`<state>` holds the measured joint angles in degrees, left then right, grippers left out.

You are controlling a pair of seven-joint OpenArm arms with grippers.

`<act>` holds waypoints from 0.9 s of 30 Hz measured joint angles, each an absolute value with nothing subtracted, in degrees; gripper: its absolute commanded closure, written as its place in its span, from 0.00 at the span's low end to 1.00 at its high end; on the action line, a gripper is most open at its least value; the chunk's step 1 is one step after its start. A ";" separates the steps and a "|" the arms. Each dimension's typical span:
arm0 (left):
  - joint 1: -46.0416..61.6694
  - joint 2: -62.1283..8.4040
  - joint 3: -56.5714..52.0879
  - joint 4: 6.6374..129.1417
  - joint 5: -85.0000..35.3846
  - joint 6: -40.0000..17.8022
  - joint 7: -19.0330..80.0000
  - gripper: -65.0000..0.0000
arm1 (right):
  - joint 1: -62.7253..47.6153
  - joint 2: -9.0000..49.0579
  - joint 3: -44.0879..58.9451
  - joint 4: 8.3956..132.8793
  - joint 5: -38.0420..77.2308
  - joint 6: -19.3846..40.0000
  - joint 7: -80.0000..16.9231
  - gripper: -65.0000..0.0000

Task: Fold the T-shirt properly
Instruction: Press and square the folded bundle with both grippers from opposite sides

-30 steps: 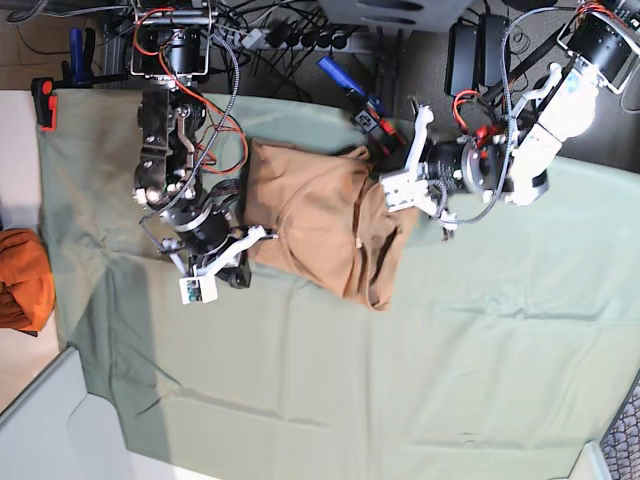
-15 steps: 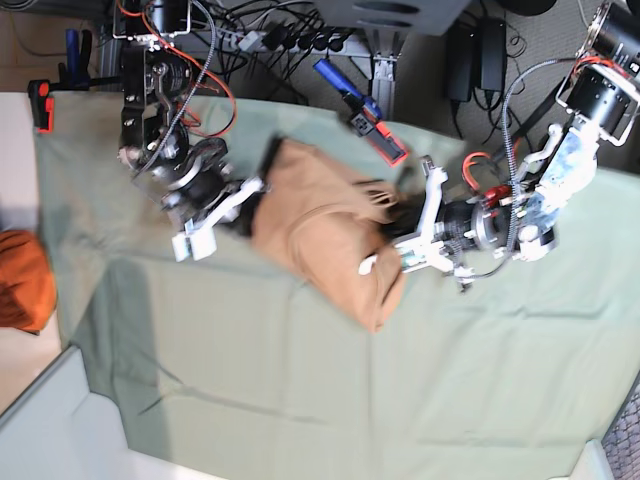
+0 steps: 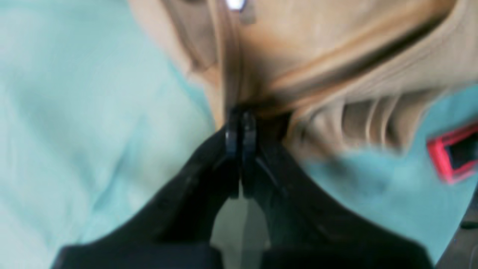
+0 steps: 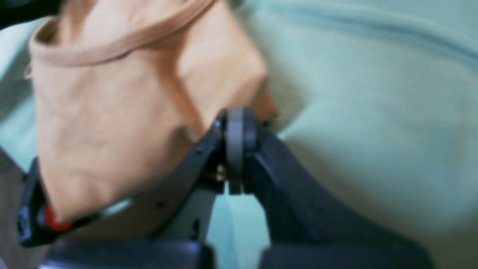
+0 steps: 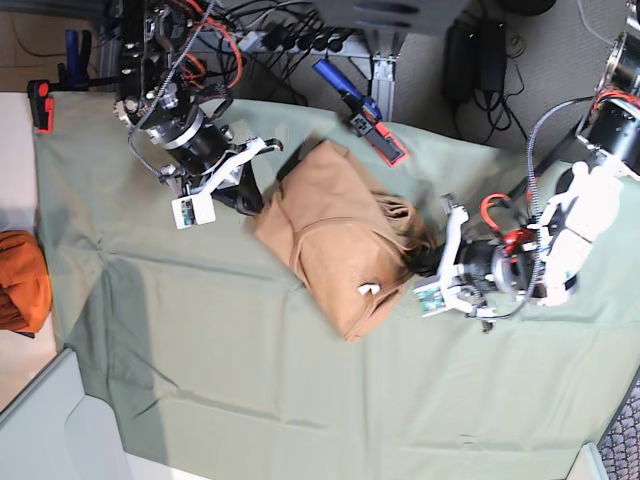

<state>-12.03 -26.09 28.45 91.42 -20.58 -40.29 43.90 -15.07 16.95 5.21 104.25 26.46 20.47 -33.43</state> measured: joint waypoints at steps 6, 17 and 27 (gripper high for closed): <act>-7.05 -30.33 26.15 99.53 -21.65 -39.83 44.16 1.00 | -11.88 16.93 10.55 104.25 26.46 20.49 -32.82 1.00; 1.83 -27.81 26.09 99.15 -18.00 -39.88 38.11 1.00 | 2.66 16.84 4.12 90.50 21.30 20.78 -30.37 1.00; -4.34 -19.62 26.04 83.00 -18.52 -40.84 32.34 1.00 | -2.83 16.80 -1.08 91.98 21.39 20.80 -31.00 1.00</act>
<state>-4.34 -19.62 26.04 83.00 -18.52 -40.84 32.34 -2.83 16.80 -1.08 91.98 21.39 20.80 -31.00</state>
